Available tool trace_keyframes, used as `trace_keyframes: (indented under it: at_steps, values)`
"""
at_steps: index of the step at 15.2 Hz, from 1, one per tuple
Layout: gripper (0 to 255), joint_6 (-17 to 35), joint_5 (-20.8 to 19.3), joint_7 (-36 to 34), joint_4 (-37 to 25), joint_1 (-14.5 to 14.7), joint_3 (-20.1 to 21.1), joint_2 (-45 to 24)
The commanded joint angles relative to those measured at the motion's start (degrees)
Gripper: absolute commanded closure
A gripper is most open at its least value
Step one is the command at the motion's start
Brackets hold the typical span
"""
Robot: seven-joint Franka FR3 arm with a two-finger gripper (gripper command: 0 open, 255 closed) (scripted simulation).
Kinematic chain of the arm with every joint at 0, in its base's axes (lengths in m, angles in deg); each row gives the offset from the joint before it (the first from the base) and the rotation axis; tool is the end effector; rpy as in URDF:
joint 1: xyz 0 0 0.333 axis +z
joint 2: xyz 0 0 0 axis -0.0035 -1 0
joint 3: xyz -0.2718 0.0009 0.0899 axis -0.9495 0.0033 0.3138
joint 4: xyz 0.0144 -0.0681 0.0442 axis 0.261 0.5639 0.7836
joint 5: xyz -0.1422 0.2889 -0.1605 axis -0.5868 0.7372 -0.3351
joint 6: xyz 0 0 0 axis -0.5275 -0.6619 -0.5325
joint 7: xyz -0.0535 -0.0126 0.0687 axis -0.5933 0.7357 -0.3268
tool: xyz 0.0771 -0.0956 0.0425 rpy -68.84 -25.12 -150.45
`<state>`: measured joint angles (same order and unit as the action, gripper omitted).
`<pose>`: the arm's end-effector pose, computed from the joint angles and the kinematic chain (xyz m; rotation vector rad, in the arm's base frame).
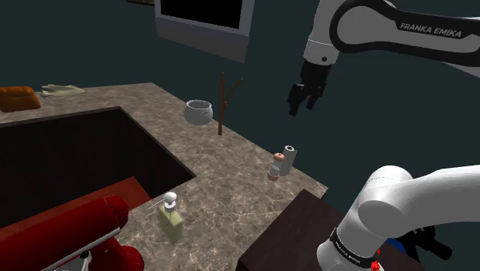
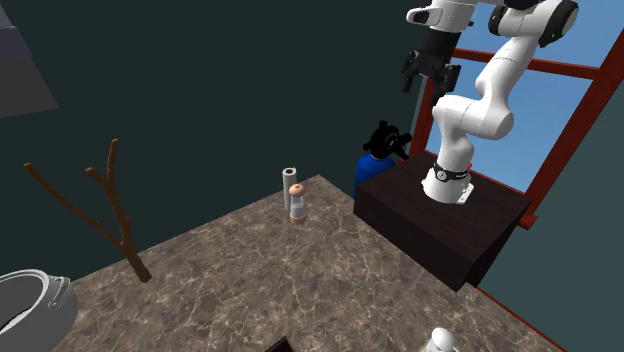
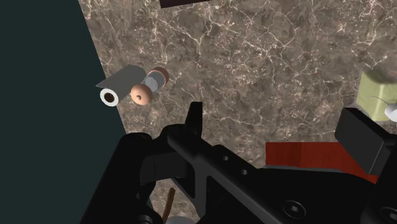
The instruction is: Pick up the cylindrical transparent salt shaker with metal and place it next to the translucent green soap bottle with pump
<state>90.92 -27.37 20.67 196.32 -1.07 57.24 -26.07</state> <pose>0.2934 -0.0085 0.5636 3.0190 -0.2256 0.0811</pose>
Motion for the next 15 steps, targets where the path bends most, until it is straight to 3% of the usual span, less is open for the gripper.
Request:
trace_keyframes:
  at_steps: [1, 15]
  values:
    - [0, 0.0, 0.0, 0.0, 0.0, 0.0, 0.0, 0.0]
    - [0, 24.6, -5.8, 6.5, 9.1, -4.8, -11.0, -14.7]
